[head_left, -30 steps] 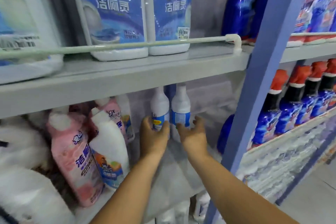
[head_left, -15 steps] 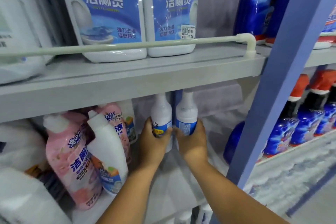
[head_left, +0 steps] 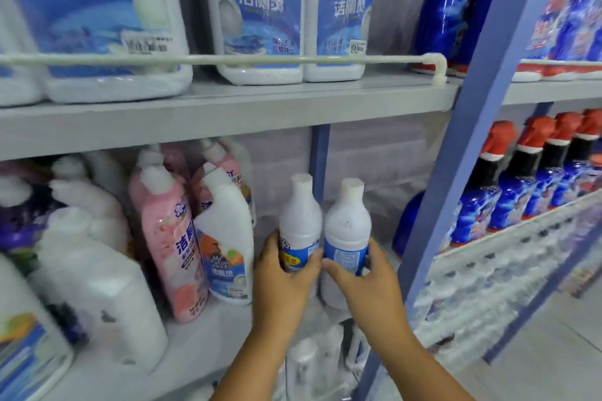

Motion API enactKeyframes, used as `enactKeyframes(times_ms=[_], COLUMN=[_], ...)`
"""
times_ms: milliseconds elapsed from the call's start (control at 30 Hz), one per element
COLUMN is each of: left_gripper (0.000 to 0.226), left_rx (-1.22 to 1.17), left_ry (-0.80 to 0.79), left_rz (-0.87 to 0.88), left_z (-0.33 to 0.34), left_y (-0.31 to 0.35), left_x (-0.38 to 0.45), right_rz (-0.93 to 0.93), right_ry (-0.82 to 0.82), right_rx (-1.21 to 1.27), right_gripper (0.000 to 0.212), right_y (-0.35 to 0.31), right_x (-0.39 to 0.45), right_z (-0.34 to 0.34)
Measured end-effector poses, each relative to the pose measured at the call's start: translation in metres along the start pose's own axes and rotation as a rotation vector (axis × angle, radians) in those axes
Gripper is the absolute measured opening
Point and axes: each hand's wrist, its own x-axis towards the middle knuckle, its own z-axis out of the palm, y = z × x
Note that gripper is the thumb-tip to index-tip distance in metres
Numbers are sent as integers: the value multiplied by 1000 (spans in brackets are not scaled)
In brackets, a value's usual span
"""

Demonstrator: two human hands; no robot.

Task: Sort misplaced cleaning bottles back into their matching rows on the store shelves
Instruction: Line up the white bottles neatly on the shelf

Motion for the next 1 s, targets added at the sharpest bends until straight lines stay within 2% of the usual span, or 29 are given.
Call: enactKeyframes(times_ms=[167, 300, 467, 633, 1000], left_gripper=[44, 46, 37, 36, 26], left_rx=[-14, -22, 14, 56, 128], left_ry=[26, 159, 304, 427, 666], left_rz=[-47, -80, -40, -41, 76], left_z=[-26, -58, -120, -205, -422], left_y=[24, 51, 90, 135, 205], left_x=[-60, -109, -168, -224, -304], right_rz=[-22, -38, -81, -124, -303], right_ry=[-53, -165, -319, -498, -790], right_rx=[31, 95, 160, 233, 345], right_gripper=[43, 46, 44, 48, 35], right_y=[-13, -30, -68, -123, -254], right_x=[-41, -73, -120, -176, -317], right_z=[-23, -43, -42, -3, 136])
